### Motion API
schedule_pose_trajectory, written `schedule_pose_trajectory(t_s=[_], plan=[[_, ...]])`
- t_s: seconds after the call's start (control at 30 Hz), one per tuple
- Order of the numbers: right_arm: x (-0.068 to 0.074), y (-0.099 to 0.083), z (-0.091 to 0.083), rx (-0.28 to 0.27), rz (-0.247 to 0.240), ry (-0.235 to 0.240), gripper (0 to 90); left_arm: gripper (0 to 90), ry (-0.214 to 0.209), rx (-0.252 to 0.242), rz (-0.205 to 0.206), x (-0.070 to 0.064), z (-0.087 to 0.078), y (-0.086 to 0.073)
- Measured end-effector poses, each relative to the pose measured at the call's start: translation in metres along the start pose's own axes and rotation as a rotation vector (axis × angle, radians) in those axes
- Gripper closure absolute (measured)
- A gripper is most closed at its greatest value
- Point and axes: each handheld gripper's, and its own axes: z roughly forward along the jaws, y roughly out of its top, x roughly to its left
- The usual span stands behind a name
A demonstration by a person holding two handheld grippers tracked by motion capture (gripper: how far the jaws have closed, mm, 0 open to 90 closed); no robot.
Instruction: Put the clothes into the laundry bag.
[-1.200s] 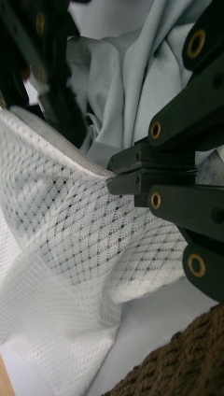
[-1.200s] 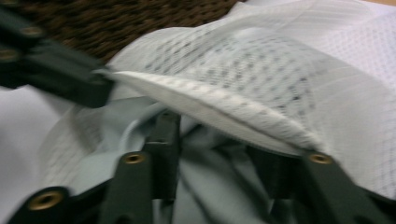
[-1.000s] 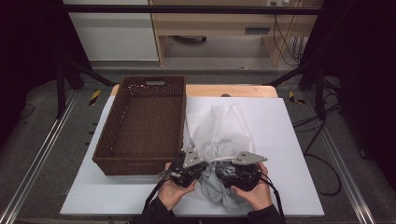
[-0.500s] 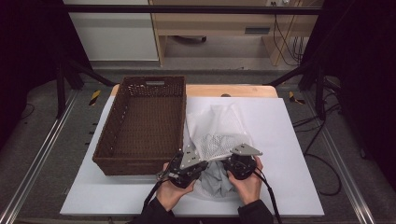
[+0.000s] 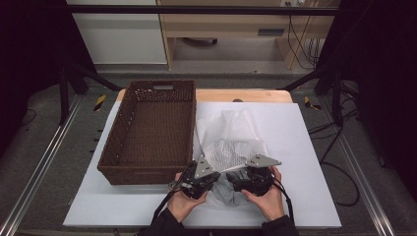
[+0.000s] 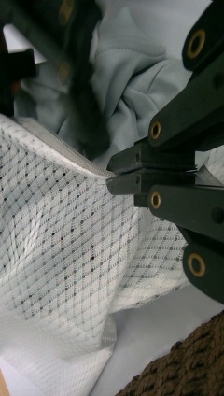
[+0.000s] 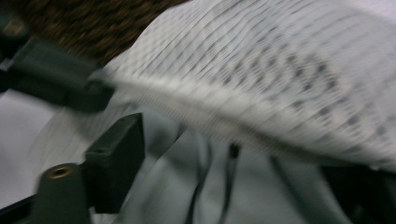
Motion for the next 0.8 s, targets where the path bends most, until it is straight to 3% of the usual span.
schedule_pose_trajectory(t_s=[0.13, 0.2, 0.23, 0.3, 0.37, 0.5, 0.6, 0.7, 0.8], plan=[[0.007, -0.014, 0.007, 0.087, -0.069, -0.004, 15.7, 88.9, 0.006, -0.007, 0.001, -0.001, 0.000, 0.001], [0.009, -0.019, 0.018, 0.129, -0.087, -0.014, 21.6, 88.9, 0.003, -0.008, 0.004, -0.002, 0.000, 0.001], [0.010, -0.020, 0.022, 0.136, -0.084, -0.022, 30.2, 88.9, 0.001, -0.009, 0.003, -0.002, 0.000, 0.001], [0.011, -0.017, 0.023, 0.127, -0.062, -0.049, 56.6, 88.9, -0.002, -0.010, 0.001, -0.002, -0.001, 0.001], [0.009, -0.012, 0.019, 0.110, -0.013, -0.072, 66.8, 88.9, -0.014, -0.016, -0.007, -0.002, -0.002, 0.002], [0.011, 0.000, 0.019, 0.030, 0.012, -0.126, 69.5, 88.9, -0.026, -0.044, 0.005, -0.005, -0.010, 0.008], [0.005, 0.006, 0.030, -0.007, 0.055, -0.169, 69.3, 88.9, -0.032, -0.061, 0.009, -0.006, -0.016, 0.010], [-0.004, 0.005, 0.043, -0.005, 0.099, -0.237, 68.2, 88.9, -0.029, -0.049, 0.012, -0.006, -0.016, 0.009], [-0.005, 0.004, 0.047, 0.001, 0.078, -0.243, 63.1, 88.9, -0.027, -0.024, 0.011, -0.005, -0.010, 0.006]])
